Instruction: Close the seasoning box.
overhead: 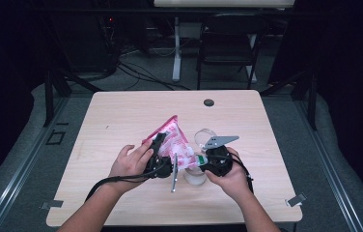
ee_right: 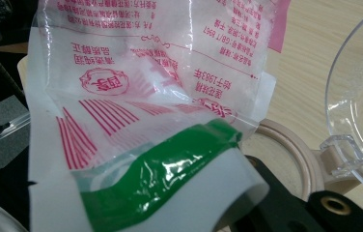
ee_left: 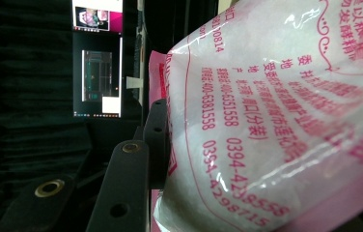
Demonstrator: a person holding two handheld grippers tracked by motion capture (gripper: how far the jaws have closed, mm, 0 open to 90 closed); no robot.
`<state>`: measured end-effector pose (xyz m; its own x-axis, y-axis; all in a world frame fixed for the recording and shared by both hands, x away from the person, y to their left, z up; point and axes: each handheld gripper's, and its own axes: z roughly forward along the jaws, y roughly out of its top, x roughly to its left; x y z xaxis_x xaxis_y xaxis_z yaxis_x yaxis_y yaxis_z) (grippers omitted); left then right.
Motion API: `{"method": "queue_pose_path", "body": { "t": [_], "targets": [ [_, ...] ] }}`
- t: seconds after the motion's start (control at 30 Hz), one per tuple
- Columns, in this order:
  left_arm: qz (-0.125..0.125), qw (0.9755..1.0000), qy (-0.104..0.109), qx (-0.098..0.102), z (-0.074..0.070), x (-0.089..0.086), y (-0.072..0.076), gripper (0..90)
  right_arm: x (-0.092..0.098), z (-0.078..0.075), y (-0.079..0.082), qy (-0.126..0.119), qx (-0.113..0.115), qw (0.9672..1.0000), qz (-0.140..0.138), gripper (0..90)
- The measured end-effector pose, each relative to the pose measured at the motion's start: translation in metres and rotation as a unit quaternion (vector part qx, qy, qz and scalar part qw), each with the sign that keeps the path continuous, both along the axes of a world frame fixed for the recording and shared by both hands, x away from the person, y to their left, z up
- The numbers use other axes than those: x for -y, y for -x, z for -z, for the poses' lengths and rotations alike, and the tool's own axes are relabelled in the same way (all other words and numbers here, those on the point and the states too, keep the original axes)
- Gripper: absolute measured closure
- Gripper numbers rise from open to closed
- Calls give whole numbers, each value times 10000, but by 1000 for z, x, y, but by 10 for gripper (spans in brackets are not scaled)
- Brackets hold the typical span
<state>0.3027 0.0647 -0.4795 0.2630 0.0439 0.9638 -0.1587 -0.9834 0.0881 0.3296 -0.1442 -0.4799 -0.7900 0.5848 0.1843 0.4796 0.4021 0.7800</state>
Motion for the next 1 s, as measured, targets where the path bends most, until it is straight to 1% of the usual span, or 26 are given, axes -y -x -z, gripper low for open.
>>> {"method": "queue_pose_path", "body": {
  "t": [0.47, 0.5, 0.73, 1.0],
  "targets": [
    [3, 10000, -8, 4, 0, 0, 0, 664, 0, 1, 0, 7, -4, 10000, 3, 900],
    [22, 10000, -44, 36, -1, 0, 0, 665, -1, 1, 0, 5, -4, 10000, 2, 900],
    [7, 10000, -74, 53, -2, 1, 0, 665, -1, 1, 0, 16, -20, 10000, 6, 900],
    [19, 10000, -49, 71, -2, 1, 1, 665, -1, 1, 0, 35, -26, 10000, -7, 900]
  ]
}}
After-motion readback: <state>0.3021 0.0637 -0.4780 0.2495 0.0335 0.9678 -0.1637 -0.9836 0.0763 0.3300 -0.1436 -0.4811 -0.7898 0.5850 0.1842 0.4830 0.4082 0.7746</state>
